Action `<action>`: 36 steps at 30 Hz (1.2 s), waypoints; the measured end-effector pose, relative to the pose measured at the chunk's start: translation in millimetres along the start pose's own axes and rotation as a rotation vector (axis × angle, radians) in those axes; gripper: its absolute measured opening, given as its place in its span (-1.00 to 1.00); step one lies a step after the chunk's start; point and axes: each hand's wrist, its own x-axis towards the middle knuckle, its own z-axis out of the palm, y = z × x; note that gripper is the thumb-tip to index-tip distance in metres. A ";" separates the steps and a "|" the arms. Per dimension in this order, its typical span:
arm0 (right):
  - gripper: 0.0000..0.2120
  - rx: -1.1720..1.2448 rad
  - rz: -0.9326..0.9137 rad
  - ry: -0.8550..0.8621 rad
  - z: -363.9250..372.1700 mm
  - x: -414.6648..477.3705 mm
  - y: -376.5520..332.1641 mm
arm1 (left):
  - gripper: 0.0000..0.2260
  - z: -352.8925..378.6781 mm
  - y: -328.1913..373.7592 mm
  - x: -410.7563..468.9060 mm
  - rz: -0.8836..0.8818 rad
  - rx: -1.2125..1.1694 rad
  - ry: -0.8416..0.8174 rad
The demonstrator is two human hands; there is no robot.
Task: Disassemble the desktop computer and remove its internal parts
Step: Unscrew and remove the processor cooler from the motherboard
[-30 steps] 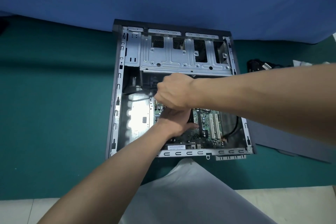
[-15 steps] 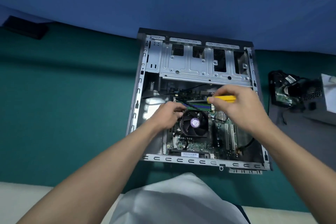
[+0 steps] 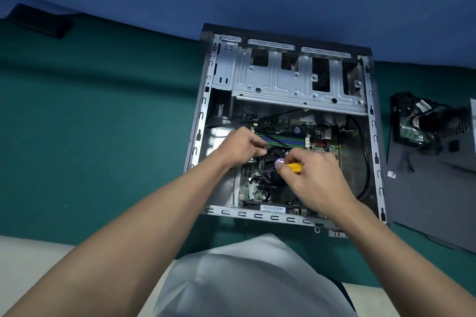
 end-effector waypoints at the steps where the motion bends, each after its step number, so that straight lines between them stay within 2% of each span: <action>1: -0.82 -0.011 -0.011 -0.002 1.8 0.3 -1.3 | -0.72 0.9 -0.8 -1.4 -0.001 -0.002 0.005; 11: -0.81 -0.071 -0.006 -0.054 7.6 2.6 -6.6 | -0.73 0.6 3.5 -3.6 -0.008 0.016 0.031; 19: -0.83 -0.082 0.001 -0.049 9.1 3.6 -10.4 | -0.72 12.9 -3.9 -9.1 -0.025 -0.175 0.062; 28: -0.82 -0.098 0.023 -0.049 7.3 3.6 -10.3 | -0.73 12.8 -3.7 -8.4 -0.038 -0.167 0.073; 33: -0.65 -0.222 0.118 -0.111 5.7 10.4 -20.5 | -0.74 12.7 -3.3 -7.9 -0.045 -0.155 0.077; 36: -0.60 -0.300 0.118 -0.230 0.5 22.1 -31.7 | -0.74 9.6 -2.2 -8.5 -0.043 -0.136 0.067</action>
